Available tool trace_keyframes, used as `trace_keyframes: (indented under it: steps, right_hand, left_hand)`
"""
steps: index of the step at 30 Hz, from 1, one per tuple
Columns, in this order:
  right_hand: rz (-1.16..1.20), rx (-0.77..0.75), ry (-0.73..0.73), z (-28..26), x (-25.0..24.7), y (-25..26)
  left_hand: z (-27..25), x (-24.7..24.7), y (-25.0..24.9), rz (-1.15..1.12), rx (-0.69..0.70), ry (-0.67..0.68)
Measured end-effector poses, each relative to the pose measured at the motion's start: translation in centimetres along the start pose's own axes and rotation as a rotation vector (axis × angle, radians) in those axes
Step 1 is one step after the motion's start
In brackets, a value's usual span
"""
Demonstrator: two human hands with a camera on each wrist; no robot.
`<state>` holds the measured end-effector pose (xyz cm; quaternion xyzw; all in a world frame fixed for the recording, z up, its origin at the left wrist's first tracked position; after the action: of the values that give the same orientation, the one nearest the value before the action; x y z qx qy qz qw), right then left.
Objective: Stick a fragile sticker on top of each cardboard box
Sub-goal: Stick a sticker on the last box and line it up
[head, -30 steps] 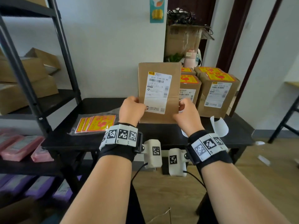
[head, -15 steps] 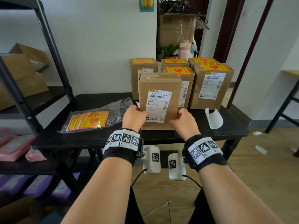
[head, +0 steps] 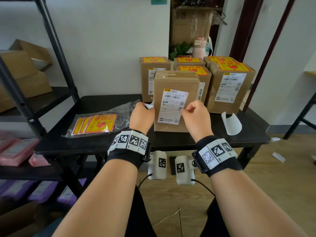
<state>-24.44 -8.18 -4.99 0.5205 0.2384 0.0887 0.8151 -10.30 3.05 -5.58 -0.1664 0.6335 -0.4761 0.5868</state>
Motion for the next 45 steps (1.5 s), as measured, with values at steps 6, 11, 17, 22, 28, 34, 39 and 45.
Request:
trace_keyframes:
  steps: [6,11,17,22,28,34,39,45]
  right_hand:
    - [0.108,-0.134,0.194,-1.6,5.2,3.5]
    - [0.16,-0.128,0.298,-2.3,11.1,4.5]
    - [0.011,-0.024,0.381,-0.5,16.1,3.9]
    - [-0.085,0.162,0.495,1.7,19.5,2.8]
    - [0.082,0.368,0.606,2.0,22.1,1.7]
    - [0.008,0.45,0.69,1.5,23.9,2.3]
    - [-0.226,0.409,0.643,1.1,25.1,3.4]
    - [-0.159,0.362,0.676,1.2,24.8,3.3]
  left_hand:
    - [0.7,-5.7,2.3,0.06,-0.005,-0.189]
    - [1.8,-8.9,6.0,0.297,-0.043,-0.142]
    - [3.9,-10.3,10.9,0.43,-0.208,-0.17]
    - [5.9,-10.1,14.7,0.598,-0.237,-0.077]
    - [6.8,-8.8,17.2,0.631,-0.208,0.043]
    - [6.5,-8.5,17.2,0.656,-0.176,0.019]
    - [6.3,-8.5,17.1,0.664,-0.18,0.043]
    - [6.4,-8.6,17.1,0.672,-0.169,0.063]
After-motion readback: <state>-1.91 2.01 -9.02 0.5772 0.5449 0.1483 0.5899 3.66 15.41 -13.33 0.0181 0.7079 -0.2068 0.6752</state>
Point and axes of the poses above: each hand's wrist, its own z-axis towards the middle knuckle, its own x-axis out of the palm, y = z × x, the point moved 3 cm from there along z, towards the middle knuckle, and after that the axes turned 7 degrees about z, right-handed, at the moved point
